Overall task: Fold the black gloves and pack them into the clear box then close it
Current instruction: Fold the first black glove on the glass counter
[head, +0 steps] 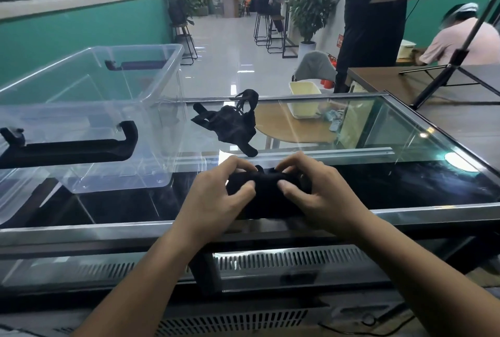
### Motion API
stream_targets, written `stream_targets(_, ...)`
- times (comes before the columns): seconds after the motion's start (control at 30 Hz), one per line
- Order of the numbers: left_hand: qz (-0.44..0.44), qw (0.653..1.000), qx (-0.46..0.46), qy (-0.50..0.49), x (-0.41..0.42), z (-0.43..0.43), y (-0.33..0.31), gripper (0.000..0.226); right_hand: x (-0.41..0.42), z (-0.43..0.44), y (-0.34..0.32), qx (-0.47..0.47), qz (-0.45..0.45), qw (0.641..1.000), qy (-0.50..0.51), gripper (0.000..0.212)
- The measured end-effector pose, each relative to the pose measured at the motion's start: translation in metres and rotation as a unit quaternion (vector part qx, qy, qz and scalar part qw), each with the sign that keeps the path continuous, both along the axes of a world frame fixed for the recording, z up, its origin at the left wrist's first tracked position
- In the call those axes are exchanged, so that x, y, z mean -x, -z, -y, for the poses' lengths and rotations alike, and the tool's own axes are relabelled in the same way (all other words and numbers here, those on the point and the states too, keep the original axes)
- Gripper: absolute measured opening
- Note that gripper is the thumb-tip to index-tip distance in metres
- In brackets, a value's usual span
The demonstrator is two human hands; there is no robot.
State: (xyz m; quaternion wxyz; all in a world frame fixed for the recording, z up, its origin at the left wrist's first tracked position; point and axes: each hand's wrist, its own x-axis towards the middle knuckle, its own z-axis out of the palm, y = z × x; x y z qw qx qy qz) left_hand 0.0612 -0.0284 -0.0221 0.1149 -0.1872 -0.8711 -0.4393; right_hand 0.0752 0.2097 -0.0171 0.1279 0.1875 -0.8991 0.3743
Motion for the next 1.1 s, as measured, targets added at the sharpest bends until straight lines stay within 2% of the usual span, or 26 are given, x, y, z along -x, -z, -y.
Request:
stream_targets(0.1, 0.024, 1.000, -0.010, -0.017, 0.007, 0.000, -0.002, 0.009, 0.010, 0.004, -0.002, 0.026, 0.009, 0.999, 0.017, 0.011)
stream_targets(0.23, 0.013, 0.999, 0.014, -0.041, 0.015, -0.003, 0.002, 0.007, 0.024, 0.010, -0.002, 0.022, 0.044, 0.998, 0.043, 0.011)
stream_targets(0.43, -0.140, 0.986, 0.088, -0.014, 0.022, -0.006, 0.007, 0.023, 0.039, 0.012, 0.005, -0.006, 0.030, 0.995, 0.098, 0.021)
stream_targets(0.57, -0.192, 0.972, 0.135, 0.034, 0.020, -0.010, 0.009, 0.023, 0.041, 0.012, 0.008, -0.011, 0.035, 0.994, 0.103, 0.022)
stream_targets(0.67, -0.180, 0.963, 0.195, 0.047, 0.017, -0.011, 0.007, 0.049, 0.040, 0.012, 0.006, -0.015, 0.037, 0.994, 0.101, 0.019)
stream_targets(0.73, -0.183, 0.956, 0.223, 0.052, 0.018, -0.013, 0.005, 0.057, 0.040, 0.012, 0.005, -0.020, 0.035, 0.994, 0.103, 0.013)
stream_targets(0.87, -0.202, 0.943, 0.257, 0.057, 0.023, -0.016, 0.002, 0.050, 0.040, 0.011, 0.007, -0.025, 0.040, 0.994, 0.103, 0.015)
stream_targets(0.97, -0.195, 0.935, 0.288, 0.068, 0.030, -0.016, -0.001, 0.046, 0.041, 0.010, 0.006, 0.000, 0.058, 0.993, 0.107, 0.024)
stream_targets(1.1, -0.183, 0.921, 0.335, 0.075, 0.037, -0.019, -0.011, 0.043, 0.041, 0.008, 0.006, 0.016, 0.060, 0.991, 0.115, 0.024)
